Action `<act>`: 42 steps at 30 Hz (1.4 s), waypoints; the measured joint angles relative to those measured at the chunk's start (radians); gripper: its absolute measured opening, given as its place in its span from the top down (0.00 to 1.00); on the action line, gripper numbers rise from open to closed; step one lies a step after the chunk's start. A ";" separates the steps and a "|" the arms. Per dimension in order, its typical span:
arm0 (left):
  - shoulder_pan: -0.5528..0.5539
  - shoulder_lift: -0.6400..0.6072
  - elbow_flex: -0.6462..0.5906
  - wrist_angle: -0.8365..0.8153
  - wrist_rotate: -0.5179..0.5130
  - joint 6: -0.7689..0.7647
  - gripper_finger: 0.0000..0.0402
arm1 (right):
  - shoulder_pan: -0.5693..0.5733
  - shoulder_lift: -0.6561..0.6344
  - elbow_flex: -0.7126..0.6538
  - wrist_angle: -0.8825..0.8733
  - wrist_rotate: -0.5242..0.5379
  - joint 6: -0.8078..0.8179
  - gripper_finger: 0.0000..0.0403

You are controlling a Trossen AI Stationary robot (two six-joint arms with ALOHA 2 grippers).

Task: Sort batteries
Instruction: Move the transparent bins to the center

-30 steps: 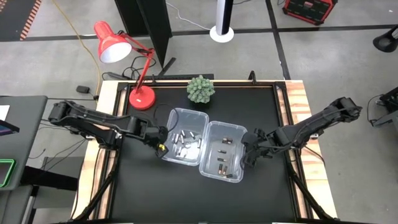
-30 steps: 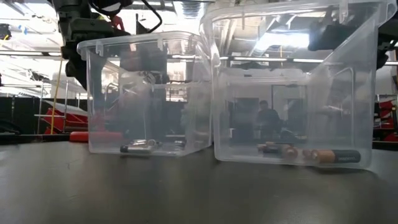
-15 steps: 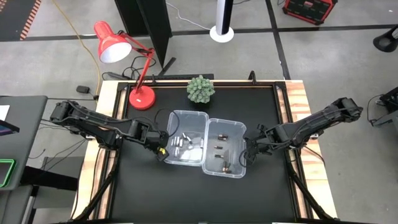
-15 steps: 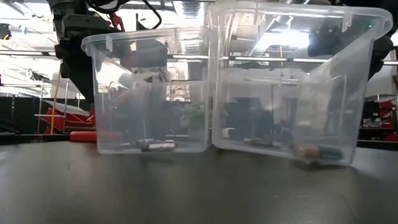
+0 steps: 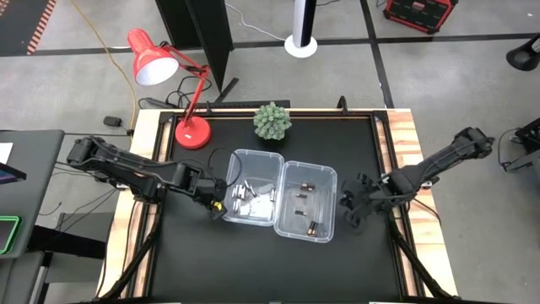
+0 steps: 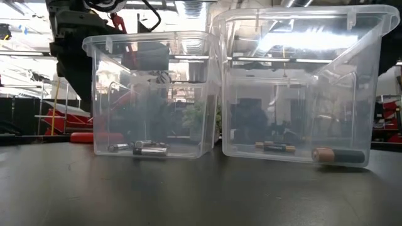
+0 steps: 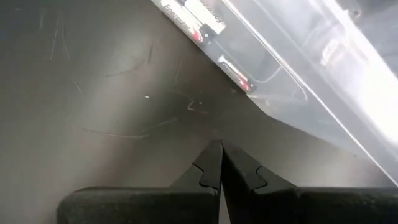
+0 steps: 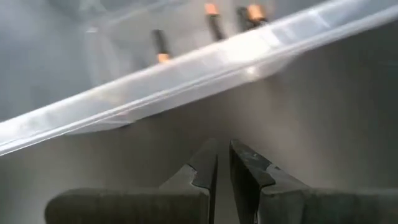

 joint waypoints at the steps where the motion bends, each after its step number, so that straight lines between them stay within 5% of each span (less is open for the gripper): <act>1: -0.001 -0.007 0.000 -0.004 0.000 0.000 1.00 | 0.018 -0.006 0.005 0.010 0.000 -0.002 0.86; 19: -0.005 -0.163 0.000 -0.095 -0.090 -0.007 1.00 | 0.310 0.005 0.047 0.209 -0.060 0.042 0.86; 32: -0.005 -0.181 0.000 -0.093 -0.143 0.004 1.00 | 0.358 0.298 0.060 0.537 -0.067 -0.015 0.86; 42: -0.005 -0.181 0.000 -0.091 -0.144 0.004 1.00 | 0.357 0.449 0.259 0.403 0.031 -0.116 0.86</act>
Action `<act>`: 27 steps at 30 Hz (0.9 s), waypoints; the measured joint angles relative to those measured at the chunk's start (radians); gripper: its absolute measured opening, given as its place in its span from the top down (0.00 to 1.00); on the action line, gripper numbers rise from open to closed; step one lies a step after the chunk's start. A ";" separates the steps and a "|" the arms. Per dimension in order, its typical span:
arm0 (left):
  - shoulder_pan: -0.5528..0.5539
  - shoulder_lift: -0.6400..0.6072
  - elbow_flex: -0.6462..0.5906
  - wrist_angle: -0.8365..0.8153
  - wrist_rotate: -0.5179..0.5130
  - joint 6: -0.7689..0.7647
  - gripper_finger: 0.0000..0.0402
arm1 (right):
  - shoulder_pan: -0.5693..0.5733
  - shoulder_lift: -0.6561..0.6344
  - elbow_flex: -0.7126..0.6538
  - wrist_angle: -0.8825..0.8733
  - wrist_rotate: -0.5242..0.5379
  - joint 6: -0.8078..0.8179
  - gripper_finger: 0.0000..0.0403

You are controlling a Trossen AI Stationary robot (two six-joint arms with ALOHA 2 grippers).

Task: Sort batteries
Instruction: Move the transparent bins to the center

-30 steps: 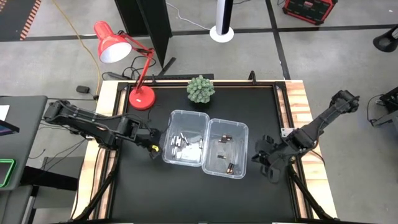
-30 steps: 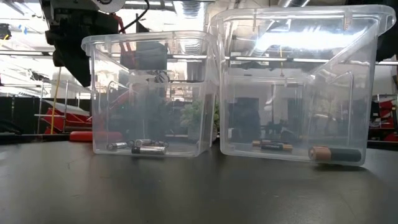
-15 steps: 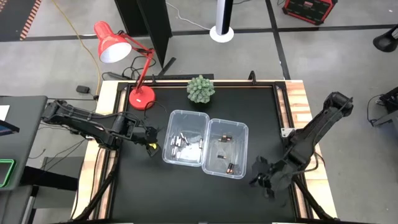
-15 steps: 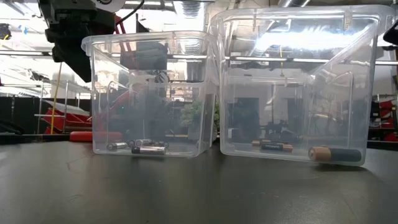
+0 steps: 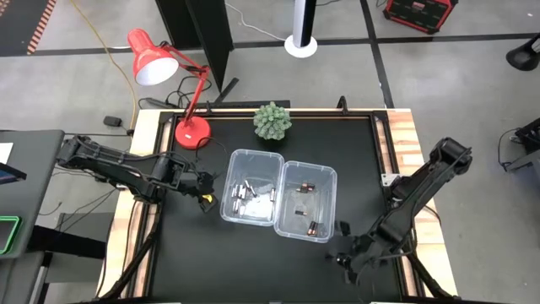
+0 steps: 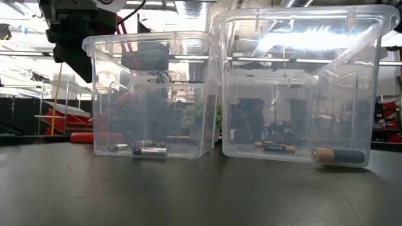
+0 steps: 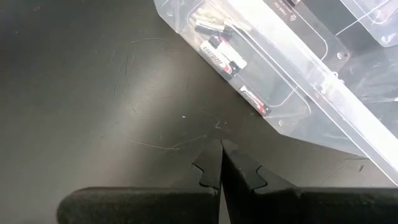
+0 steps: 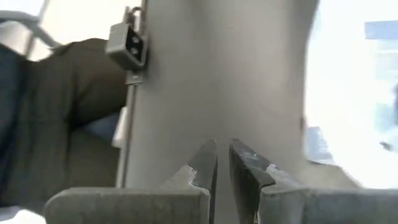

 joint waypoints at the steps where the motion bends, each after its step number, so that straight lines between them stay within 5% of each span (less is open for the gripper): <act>1: 0.000 0.000 0.000 0.000 0.000 0.000 1.00 | 0.000 0.008 0.021 -0.034 0.013 0.000 0.86; 27: 0.000 0.000 0.000 0.000 -0.001 0.009 1.00 | -0.064 0.015 0.102 -0.351 0.069 0.056 0.86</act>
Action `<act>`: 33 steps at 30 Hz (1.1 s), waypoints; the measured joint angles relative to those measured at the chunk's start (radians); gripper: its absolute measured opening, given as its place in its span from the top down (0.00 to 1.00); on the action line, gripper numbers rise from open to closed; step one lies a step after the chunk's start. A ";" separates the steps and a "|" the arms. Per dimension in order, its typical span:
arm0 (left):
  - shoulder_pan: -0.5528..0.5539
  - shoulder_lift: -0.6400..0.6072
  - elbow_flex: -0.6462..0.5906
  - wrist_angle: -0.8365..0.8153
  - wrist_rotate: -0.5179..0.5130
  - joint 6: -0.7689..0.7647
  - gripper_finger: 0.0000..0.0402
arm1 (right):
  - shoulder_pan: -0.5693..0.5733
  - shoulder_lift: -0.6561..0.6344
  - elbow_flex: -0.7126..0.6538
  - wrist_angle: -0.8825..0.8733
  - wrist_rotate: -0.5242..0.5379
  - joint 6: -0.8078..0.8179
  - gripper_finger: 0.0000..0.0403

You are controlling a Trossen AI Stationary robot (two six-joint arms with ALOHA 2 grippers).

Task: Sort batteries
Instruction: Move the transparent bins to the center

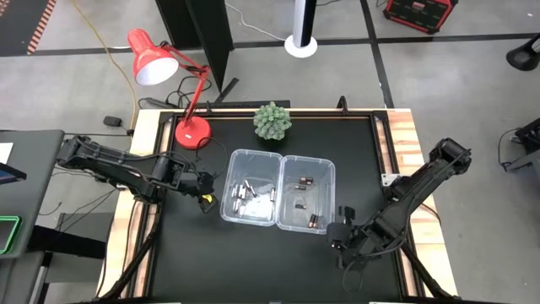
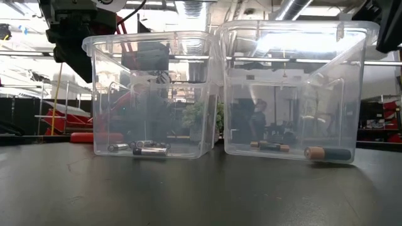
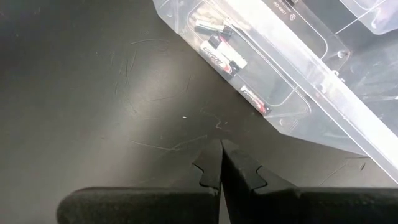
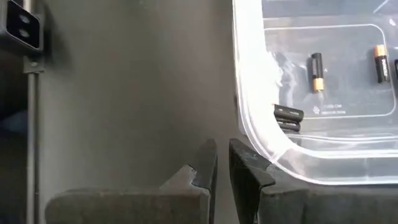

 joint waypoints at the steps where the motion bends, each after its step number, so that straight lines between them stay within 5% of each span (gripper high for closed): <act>1: 0.000 0.000 0.000 0.000 0.000 0.003 1.00 | 0.003 -0.005 0.000 0.005 0.001 0.000 0.86; 9: 0.000 -0.013 0.000 0.000 -0.008 0.024 1.00 | 0.070 -0.041 0.000 0.098 0.010 -0.079 0.86; 16: 0.000 -0.043 0.010 0.000 -0.028 0.028 1.00 | 0.064 -0.089 0.039 0.095 0.181 -0.212 0.86; 23: 0.000 -0.043 0.010 0.000 -0.029 0.026 1.00 | -0.122 -0.106 0.071 -0.079 0.227 -0.274 0.86; 33: 0.000 -0.043 0.011 0.000 -0.033 0.022 1.00 | -0.393 -0.092 0.072 -0.127 0.021 -0.453 0.86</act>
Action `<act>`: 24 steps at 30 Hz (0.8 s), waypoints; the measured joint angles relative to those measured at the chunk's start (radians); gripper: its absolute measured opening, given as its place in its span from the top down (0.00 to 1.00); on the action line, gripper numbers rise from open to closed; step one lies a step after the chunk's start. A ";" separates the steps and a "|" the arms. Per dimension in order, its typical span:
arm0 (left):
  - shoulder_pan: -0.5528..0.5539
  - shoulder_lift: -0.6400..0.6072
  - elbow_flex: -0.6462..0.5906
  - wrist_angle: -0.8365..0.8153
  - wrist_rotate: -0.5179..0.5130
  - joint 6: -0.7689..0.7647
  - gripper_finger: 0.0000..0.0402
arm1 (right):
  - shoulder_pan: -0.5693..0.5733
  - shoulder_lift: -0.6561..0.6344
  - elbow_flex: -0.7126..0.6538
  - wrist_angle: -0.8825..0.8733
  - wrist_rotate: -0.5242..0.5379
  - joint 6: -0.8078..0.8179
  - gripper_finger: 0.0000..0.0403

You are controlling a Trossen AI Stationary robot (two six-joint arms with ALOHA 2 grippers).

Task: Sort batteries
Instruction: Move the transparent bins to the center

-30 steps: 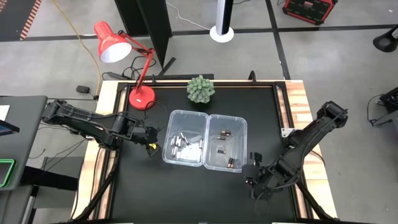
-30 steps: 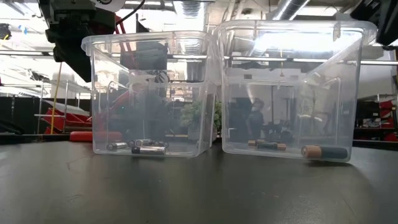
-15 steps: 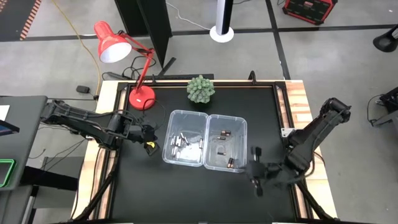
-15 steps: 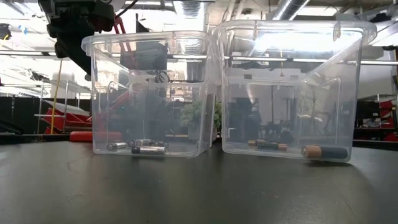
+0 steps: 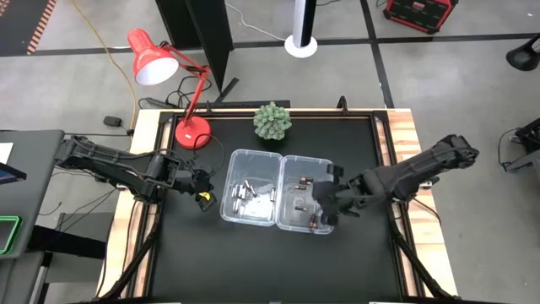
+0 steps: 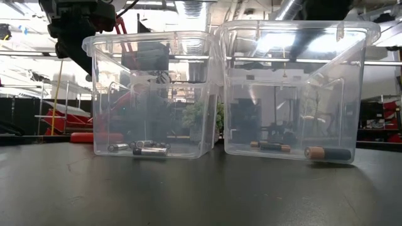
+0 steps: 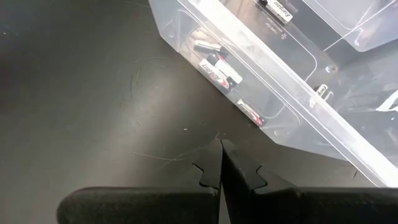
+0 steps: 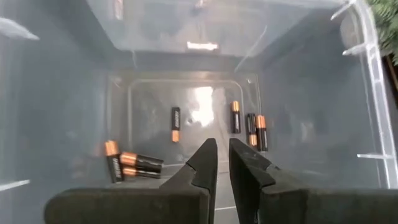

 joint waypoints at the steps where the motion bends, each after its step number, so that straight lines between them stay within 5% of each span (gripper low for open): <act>1: 0.000 0.000 0.000 0.000 -0.001 -0.001 1.00 | -0.017 0.007 0.000 -0.002 -0.018 -0.013 0.86; 7: 0.000 0.000 0.000 0.000 -0.001 0.001 1.00 | -0.090 0.071 0.000 -0.038 -0.104 -0.057 0.86; 24: 0.000 0.000 0.000 -0.002 -0.001 0.002 1.00 | -0.098 0.106 0.000 -0.173 -0.114 -0.013 0.86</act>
